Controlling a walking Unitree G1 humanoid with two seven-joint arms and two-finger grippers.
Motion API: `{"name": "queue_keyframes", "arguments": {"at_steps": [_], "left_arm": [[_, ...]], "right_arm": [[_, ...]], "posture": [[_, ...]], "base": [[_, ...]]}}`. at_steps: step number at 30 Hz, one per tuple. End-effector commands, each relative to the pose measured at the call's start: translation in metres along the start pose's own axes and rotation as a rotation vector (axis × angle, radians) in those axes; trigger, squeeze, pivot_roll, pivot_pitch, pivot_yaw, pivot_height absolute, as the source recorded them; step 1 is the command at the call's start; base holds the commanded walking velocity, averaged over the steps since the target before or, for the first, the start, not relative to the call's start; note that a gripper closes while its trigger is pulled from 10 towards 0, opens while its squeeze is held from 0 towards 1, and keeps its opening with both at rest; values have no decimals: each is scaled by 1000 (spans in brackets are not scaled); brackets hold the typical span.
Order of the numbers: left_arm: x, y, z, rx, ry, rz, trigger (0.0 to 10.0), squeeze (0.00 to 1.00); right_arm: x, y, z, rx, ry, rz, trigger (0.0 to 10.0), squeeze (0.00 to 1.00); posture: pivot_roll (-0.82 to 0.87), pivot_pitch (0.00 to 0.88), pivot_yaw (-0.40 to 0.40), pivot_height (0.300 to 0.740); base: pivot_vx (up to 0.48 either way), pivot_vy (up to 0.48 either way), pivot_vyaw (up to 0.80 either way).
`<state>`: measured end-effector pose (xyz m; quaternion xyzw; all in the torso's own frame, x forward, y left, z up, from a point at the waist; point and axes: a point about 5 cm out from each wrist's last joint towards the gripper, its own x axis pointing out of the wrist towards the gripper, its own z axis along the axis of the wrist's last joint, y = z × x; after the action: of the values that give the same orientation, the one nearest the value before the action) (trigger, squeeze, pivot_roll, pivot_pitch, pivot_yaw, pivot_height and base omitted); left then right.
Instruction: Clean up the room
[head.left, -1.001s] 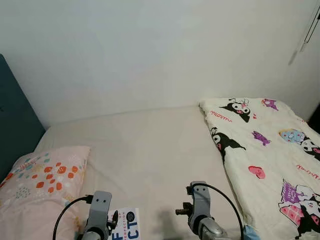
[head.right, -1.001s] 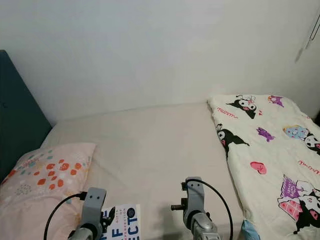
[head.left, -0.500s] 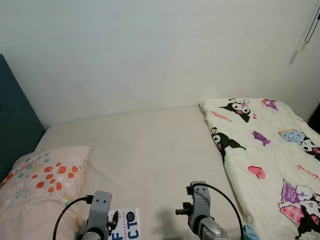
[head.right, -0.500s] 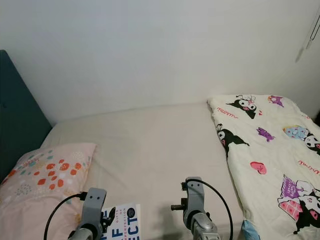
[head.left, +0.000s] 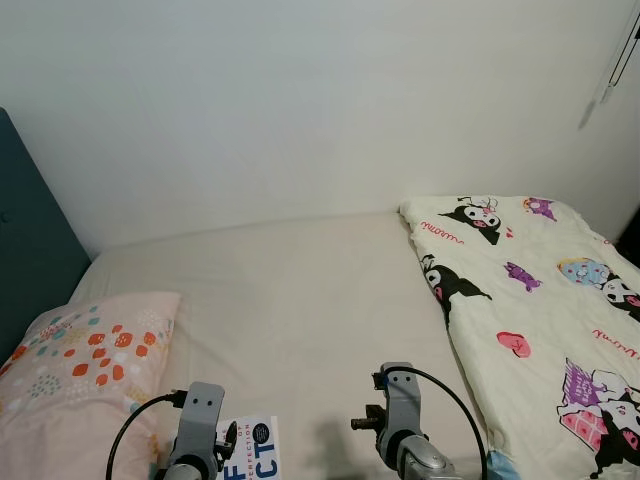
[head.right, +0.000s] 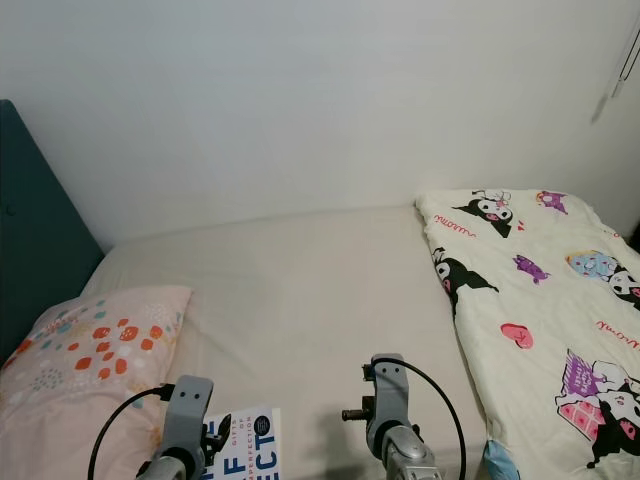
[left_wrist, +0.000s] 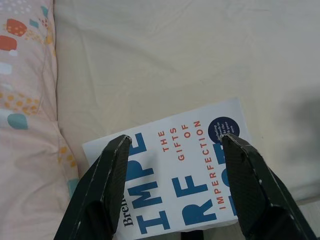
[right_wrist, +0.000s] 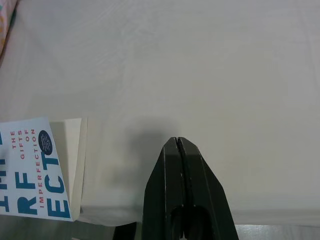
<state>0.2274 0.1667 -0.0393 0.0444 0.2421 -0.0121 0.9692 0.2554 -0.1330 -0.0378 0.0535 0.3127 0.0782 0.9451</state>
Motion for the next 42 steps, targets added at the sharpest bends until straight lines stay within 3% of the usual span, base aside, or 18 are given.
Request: {"name": "queue_keyframes", "arguments": {"at_steps": [1,42], "left_arm": [[-1,1,-4,-7,20,8,10000,0],[-3,-3,-4,4,-2,-11,10000,0]], "right_arm": [[1,2,1,2,8,0,10000,0],[2,3,4,7,0,6,10000,0]], "posture": [[49,0,-15,740],[52,6,-19,740]], "base": [[0,0,0],[0,0,0]]}}
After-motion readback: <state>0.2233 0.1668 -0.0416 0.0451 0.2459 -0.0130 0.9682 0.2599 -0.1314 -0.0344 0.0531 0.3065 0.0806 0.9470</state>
